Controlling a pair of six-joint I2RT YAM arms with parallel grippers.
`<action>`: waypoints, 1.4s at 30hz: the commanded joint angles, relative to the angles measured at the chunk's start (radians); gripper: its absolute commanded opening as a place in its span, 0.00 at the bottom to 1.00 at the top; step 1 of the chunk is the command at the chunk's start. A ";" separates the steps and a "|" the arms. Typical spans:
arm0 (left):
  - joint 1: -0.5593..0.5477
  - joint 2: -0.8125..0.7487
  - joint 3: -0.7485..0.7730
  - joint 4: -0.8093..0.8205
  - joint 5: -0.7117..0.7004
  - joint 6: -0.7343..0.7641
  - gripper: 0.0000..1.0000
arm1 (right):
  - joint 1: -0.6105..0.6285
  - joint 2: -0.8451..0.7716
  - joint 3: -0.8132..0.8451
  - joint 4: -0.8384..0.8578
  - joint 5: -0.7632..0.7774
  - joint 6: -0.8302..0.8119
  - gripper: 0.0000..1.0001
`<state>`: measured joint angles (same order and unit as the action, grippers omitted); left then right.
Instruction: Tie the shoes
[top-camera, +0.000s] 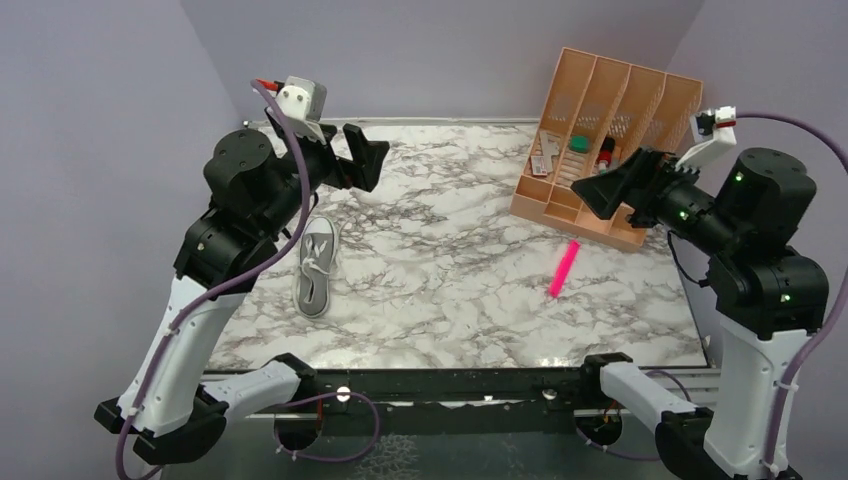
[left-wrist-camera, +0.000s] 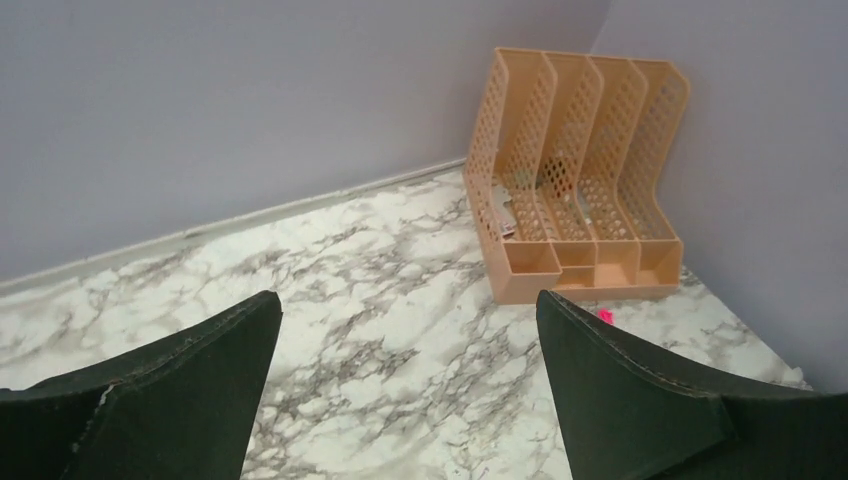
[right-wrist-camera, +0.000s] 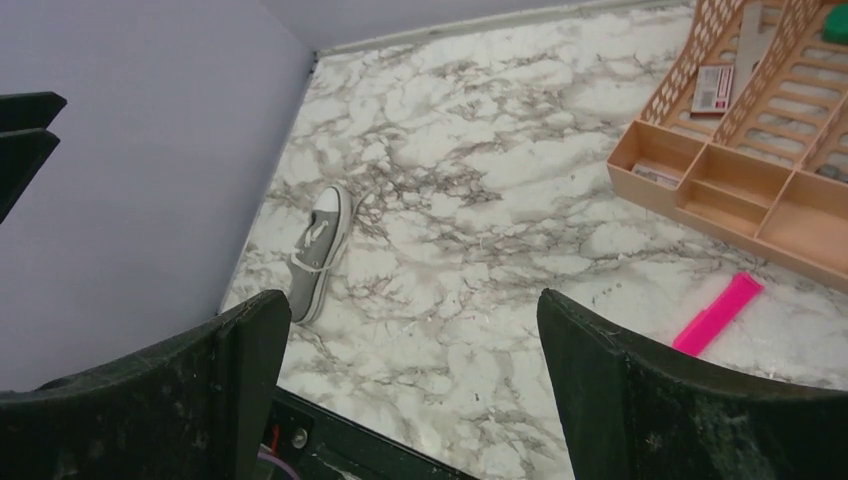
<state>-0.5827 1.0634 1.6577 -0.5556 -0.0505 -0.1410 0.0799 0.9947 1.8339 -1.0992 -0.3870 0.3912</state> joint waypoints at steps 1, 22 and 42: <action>0.082 -0.030 -0.120 0.012 0.010 -0.067 0.99 | 0.027 -0.027 -0.121 0.098 0.074 -0.028 1.00; 0.421 0.098 -0.696 -0.281 -0.009 -0.424 0.98 | 0.124 -0.010 -0.563 0.185 0.033 -0.110 1.00; 0.479 0.303 -0.788 -0.259 -0.026 -0.399 0.50 | 0.134 -0.007 -0.625 0.308 -0.124 -0.130 1.00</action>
<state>-0.1112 1.3506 0.8757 -0.8352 -0.0723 -0.5549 0.2070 1.0004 1.2156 -0.8486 -0.4721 0.2768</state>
